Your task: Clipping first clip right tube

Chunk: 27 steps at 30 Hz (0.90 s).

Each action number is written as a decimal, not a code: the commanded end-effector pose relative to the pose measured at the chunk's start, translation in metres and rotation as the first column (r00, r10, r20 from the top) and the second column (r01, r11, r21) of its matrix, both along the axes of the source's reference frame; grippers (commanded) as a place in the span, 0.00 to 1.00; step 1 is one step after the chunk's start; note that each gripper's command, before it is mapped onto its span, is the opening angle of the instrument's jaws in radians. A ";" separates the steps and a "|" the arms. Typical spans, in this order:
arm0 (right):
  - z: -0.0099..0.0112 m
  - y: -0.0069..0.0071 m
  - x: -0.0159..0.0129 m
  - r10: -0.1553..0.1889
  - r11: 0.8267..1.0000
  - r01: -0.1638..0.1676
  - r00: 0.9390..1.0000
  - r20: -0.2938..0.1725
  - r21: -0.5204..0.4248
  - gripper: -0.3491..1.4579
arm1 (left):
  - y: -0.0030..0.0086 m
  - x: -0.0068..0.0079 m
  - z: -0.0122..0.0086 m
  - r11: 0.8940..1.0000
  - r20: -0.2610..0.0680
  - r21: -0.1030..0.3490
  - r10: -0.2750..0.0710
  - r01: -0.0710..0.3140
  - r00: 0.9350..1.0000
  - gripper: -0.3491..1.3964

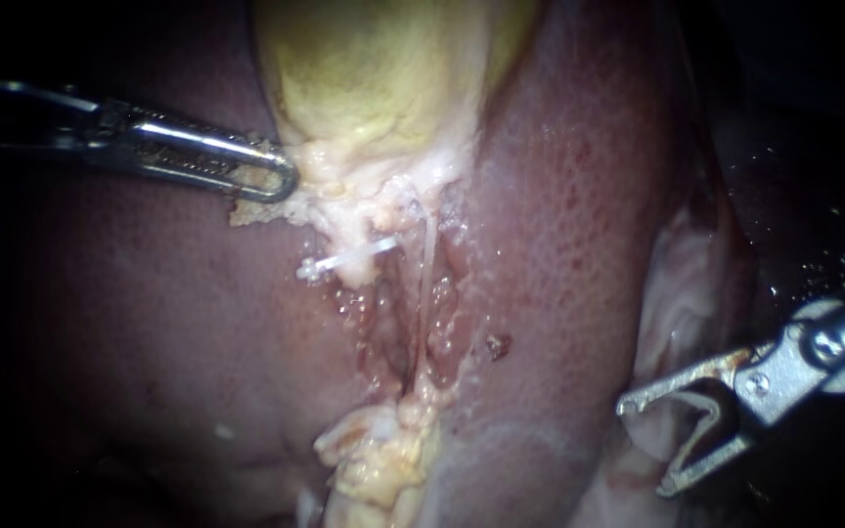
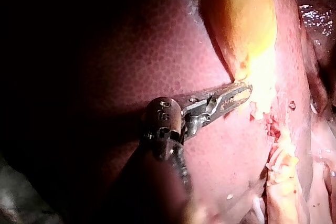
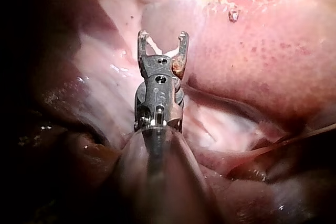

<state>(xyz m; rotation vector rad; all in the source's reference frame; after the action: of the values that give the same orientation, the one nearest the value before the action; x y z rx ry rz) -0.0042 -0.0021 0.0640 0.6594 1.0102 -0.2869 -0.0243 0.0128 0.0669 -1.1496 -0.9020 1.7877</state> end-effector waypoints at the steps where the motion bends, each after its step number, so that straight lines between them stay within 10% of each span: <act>1: 0.0000 0.0000 0.0000 0.000 1.000 0.000 1.000 0.000 0.001 0.46 | 0.0003 0.0004 -0.0004 1.000 0.004 0.003 0.004 -0.004 1.000 0.00; 11: 0.0000 0.0000 0.0000 -0.001 1.000 0.001 1.000 0.003 0.000 0.46 | 0.0049 0.0068 -0.0057 0.999 -0.023 -0.009 -0.052 0.052 0.998 0.00; 19: -0.0004 0.0001 0.0003 0.008 1.000 -0.008 1.000 -0.012 0.008 0.46 | 0.0053 0.0072 -0.0060 0.998 -0.024 -0.018 -0.059 0.058 0.998 0.00; 27: -0.0013 0.0009 0.0035 0.100 0.992 -0.092 0.991 -0.089 0.089 0.46 | 0.0052 0.0071 -0.0060 0.998 -0.024 -0.018 -0.059 0.059 0.998 0.00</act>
<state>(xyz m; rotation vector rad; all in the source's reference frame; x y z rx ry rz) -0.0001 -0.0010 0.0626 0.6822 1.1529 -0.1774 -0.0172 0.0180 0.0608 -1.1516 -0.8317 1.7611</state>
